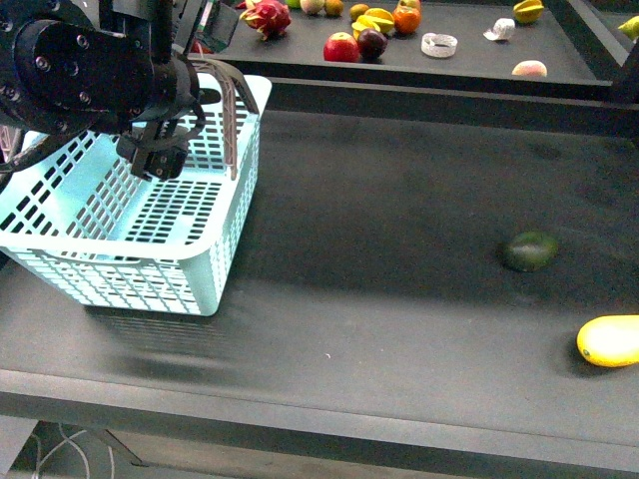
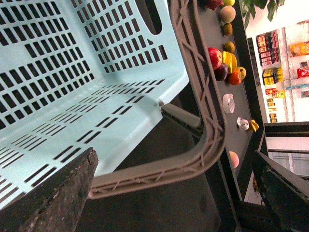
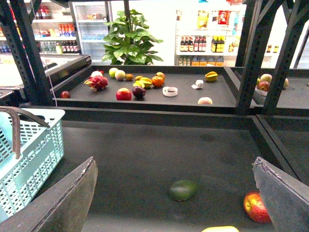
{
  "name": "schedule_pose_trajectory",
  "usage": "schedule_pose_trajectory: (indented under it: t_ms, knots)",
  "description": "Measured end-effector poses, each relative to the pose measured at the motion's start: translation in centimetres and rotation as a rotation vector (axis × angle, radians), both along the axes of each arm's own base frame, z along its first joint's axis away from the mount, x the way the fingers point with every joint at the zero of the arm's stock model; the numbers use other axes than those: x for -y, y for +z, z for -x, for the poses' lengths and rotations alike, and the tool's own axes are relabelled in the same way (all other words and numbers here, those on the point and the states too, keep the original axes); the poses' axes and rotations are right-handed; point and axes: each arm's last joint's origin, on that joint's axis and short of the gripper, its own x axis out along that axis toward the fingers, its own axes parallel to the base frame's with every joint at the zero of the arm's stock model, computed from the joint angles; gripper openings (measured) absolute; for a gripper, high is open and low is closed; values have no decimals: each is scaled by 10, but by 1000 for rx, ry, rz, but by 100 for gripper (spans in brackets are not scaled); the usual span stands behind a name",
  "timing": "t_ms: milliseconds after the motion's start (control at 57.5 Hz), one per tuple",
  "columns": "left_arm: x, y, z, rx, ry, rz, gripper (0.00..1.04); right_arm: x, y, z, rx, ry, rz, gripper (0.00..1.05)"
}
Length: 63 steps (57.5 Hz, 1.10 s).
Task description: Pick mango with right arm and hold basket with left
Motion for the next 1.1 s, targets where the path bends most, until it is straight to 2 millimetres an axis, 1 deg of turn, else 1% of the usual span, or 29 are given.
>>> schedule_pose_trajectory:
  t_ms: [139,365,522,574,626,748,765,800,817,852,957,991,1026,1096]
  knots:
    - [-9,-1,-26,4,8,2,97,0,0,0,0,0,0,96]
    - [-23,-15,-64,-11,6,-8,97,0,0,0,0,0,0,96]
    - [-30,-20,-80,-15,-2,-28,96,0,0,0,0,0,0,96]
    - [-33,-18,-84,-8,-4,-32,87,0,0,0,0,0,0,96]
    - [-36,-16,-87,1,-3,-37,77,0,0,0,0,0,0,96]
    - [-42,-14,-90,12,-2,-42,55,0,0,0,0,0,0,96]
    - [-43,-14,-90,13,0,-43,51,0,0,0,0,0,0,96]
    - [-43,-14,-89,12,-1,-46,41,0,0,0,0,0,0,96]
    - [-43,-14,-89,12,-1,-46,39,0,0,0,0,0,0,96]
    - [-43,-14,-89,13,0,-45,28,0,0,0,0,0,0,96]
    - [-43,-12,-91,19,11,20,11,0,0,0,0,0,0,96]
    - [-42,-12,-91,17,2,29,7,0,0,0,0,0,0,96]
    - [-42,-13,-91,14,-12,5,5,0,0,0,0,0,0,96]
    - [-42,-13,-88,10,-35,-31,5,0,0,0,0,-1,0,96]
